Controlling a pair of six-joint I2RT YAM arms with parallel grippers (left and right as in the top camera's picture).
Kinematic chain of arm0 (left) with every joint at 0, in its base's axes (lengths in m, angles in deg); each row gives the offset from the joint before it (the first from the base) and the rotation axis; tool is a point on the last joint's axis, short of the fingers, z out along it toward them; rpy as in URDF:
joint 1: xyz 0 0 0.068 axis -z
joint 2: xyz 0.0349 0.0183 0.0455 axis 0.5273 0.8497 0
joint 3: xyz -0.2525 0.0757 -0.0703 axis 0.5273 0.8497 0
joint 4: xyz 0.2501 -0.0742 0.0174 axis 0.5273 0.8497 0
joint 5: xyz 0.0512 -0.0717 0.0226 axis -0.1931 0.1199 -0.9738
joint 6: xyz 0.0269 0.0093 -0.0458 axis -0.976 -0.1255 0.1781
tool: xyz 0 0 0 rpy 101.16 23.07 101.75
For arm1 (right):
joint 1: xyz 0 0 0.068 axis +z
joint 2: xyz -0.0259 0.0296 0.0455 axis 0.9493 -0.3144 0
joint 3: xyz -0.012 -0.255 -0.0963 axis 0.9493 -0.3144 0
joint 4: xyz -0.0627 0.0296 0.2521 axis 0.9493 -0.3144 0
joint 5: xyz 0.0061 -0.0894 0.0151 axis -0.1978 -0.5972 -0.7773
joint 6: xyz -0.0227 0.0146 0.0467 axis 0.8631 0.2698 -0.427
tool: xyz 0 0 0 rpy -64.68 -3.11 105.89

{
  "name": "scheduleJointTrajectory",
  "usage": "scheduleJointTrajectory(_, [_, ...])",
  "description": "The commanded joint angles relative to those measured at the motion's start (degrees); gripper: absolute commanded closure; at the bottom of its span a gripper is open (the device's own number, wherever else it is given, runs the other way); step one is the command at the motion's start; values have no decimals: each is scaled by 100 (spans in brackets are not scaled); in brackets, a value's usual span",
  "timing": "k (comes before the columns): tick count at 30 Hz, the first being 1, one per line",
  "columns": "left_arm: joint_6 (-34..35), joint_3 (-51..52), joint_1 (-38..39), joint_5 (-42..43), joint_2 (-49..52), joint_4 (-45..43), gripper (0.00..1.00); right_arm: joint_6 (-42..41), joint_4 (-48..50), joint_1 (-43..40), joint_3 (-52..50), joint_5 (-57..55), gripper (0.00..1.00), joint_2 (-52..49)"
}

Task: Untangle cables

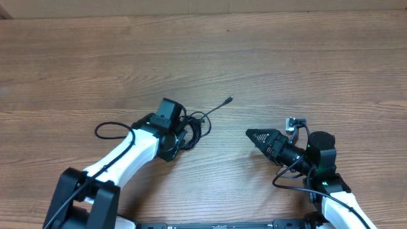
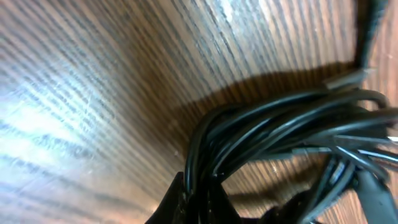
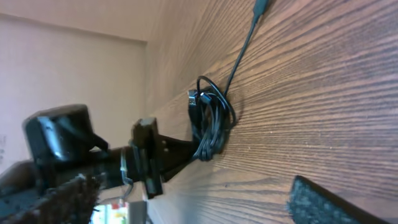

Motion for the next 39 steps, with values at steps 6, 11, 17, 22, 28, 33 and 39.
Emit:
scheduleJointTrajectory(6, [-118,-581,-20,737,-1019,76,96,564,-831,17,872,728,12,15])
scheduleJointTrajectory(11, [588,-586,-20,918,-1316,70,96,551,-841,20,914,1001,16,15])
scheduleJointTrajectory(17, [901,-586,-20,1432,-1353,50,96,35,-811,345,914,686,27,13])
scheduleJointTrajectory(22, [1436,-586,-17,1779,-1353,50,96,-24,-750,1113,914,-420,32,13])
scheduleJointTrajectory(28, [973,-586,-15,1976,-1353,-44,96,-28,-472,1871,914,-1451,38,13])
scheduleJointTrajectory(33, [909,-586,31,2162,-1353,-125,96,-216,-282,2122,914,-1954,41,-92])
scheduleJointTrajectory(39, [911,-586,214,2155,-1351,-505,96,-649,313,2382,914,-1952,45,-439])
